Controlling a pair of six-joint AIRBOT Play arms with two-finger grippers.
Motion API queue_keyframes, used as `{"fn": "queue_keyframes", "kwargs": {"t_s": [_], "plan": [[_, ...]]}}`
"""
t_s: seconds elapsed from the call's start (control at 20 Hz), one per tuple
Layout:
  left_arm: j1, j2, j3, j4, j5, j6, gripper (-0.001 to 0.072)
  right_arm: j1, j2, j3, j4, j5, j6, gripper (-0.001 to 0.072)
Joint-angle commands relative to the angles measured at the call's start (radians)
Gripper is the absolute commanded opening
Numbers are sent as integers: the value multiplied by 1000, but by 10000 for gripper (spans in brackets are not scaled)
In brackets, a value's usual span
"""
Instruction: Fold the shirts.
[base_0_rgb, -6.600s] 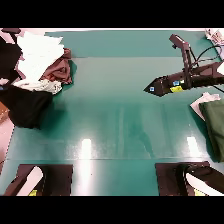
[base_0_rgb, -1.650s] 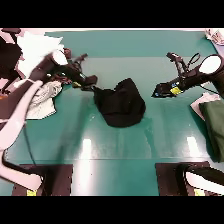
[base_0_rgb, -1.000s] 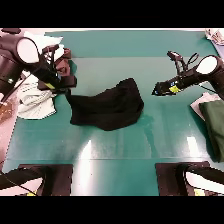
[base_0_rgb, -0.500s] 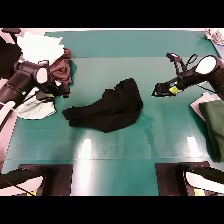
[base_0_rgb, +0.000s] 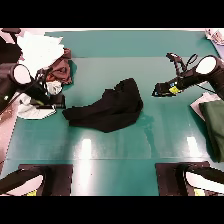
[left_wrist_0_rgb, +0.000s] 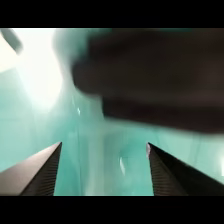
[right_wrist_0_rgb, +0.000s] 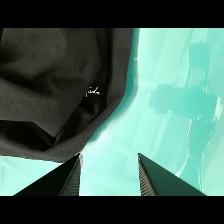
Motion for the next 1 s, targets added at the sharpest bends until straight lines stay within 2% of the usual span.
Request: {"fn": "queue_keyframes", "kwargs": {"t_s": [0.0, 0.15, 0.4, 0.75, 0.95], "plan": [[4, 87, -171, -96, 6, 129, 603, 1, 0, 0, 1, 2, 0, 403], [4, 97, -337, -255, 137, 201, 603, 1, 0, 0, 2, 10, 1, 404], [4, 96, -474, -275, 404, 202, 603, 1, 0, 0, 2, 37, 1, 404], [4, 28, -497, -295, 528, 200, 604, 13, 0, 0, 11, 43, 13, 403], [4, 25, -496, -266, 546, 194, 603, 31, 0, 0, 9, 43, 13, 403]]}}
